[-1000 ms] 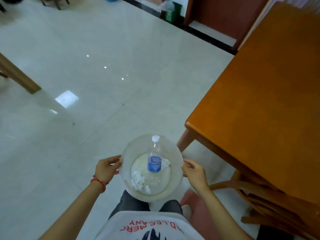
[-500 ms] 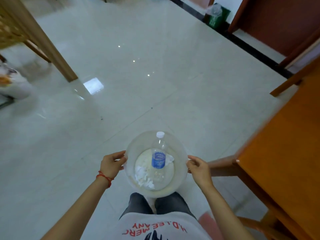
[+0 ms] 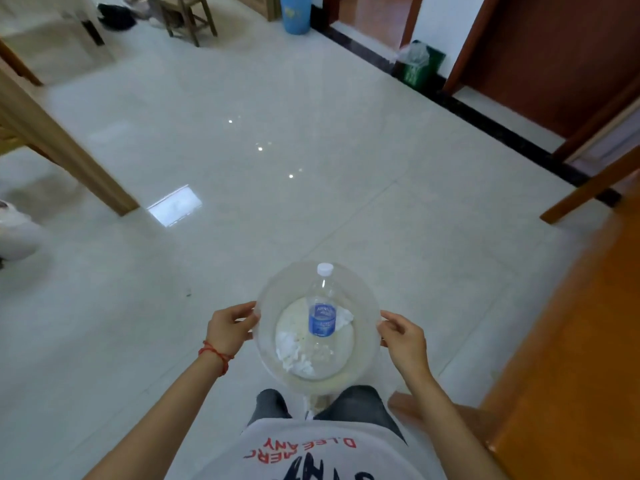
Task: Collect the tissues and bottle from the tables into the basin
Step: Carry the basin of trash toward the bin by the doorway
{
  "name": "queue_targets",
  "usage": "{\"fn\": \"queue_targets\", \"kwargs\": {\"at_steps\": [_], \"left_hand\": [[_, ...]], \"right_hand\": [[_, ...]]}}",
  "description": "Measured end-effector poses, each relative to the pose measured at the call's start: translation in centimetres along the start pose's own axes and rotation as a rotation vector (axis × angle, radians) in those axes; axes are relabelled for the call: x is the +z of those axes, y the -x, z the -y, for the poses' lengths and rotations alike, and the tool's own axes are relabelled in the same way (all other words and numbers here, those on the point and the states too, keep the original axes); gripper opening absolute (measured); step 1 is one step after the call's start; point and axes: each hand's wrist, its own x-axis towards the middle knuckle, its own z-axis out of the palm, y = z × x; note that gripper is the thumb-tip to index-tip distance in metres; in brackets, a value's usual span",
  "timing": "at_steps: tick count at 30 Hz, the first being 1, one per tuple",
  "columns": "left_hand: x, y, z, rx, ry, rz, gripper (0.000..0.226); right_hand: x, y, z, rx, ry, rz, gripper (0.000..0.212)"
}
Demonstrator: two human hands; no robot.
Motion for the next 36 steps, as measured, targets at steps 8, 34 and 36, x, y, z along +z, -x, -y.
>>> {"fn": "queue_targets", "kwargs": {"at_steps": [8, 34, 36], "left_hand": [[6.5, -8.2, -8.1, 0.084, -0.122, 0.172, 0.028], [36.0, -36.8, -35.5, 0.200, -0.341, 0.661, 0.029], [39.5, -38.0, -36.9, 0.200, -0.337, 0.670, 0.030]], "right_hand": [[-3.6, -5.5, 3.1, 0.028, -0.104, -0.190, 0.028], [-15.8, -34.1, 15.8, 0.161, -0.285, -0.647, 0.027], [-18.2, -36.8, 16.1, 0.153, -0.295, -0.678, 0.027]]}}
